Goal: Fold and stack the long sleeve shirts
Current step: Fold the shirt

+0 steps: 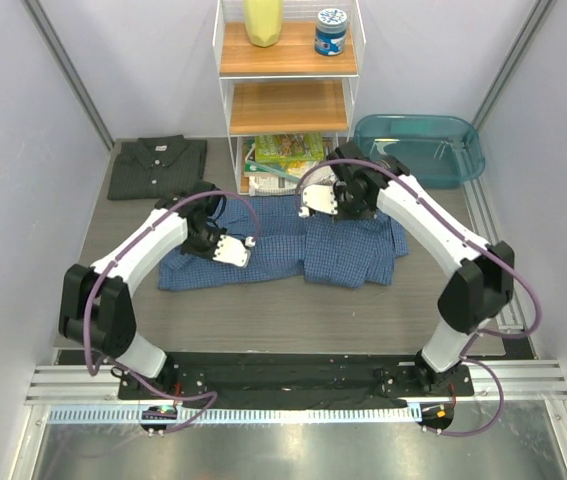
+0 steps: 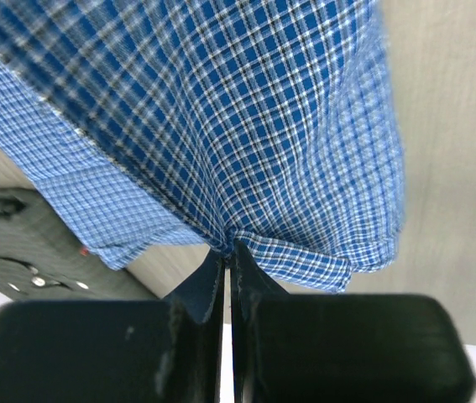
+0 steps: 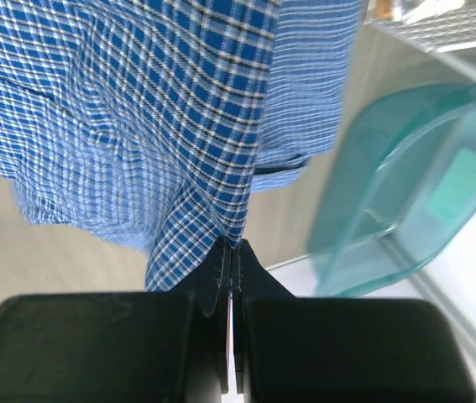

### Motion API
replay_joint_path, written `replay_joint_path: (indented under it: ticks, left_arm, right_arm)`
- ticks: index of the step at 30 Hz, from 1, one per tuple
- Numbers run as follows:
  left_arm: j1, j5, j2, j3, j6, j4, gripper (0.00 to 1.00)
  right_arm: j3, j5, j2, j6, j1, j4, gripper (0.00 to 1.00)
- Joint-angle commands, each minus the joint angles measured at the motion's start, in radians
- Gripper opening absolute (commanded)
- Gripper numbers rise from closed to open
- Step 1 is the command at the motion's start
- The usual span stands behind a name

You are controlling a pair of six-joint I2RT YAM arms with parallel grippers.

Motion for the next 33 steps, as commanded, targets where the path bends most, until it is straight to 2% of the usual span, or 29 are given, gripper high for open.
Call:
replay_joint_path:
  ticks: [1, 10, 17, 25, 33]
  left_arm:
    - [0.036, 0.029, 0.065, 0.073, 0.139, 0.076, 0.0]
    - [0.052, 0.03, 0.22, 0.169, 0.211, 0.113, 0.0]
    - [0.085, 0.021, 0.244, 0.144, 0.164, 0.231, 0.0]
    - [0.091, -0.003, 0.222, 0.132, 0.142, 0.222, 0.0]
    - [0.096, -0.011, 0.249, 0.135, 0.13, 0.243, 0.0]
  right_arm:
    - [0.133, 0.043, 0.095, -0.13, -0.041, 0.054, 0.01]
    - [0.163, 0.046, 0.209, -0.184, -0.048, 0.136, 0.01]
    - [0.139, 0.078, 0.234, -0.153, -0.051, 0.237, 0.01]
    - [0.122, 0.094, 0.205, -0.175, -0.052, 0.295, 0.01]
    - [0.163, 0.102, 0.258, -0.201, -0.051, 0.328, 0.01]
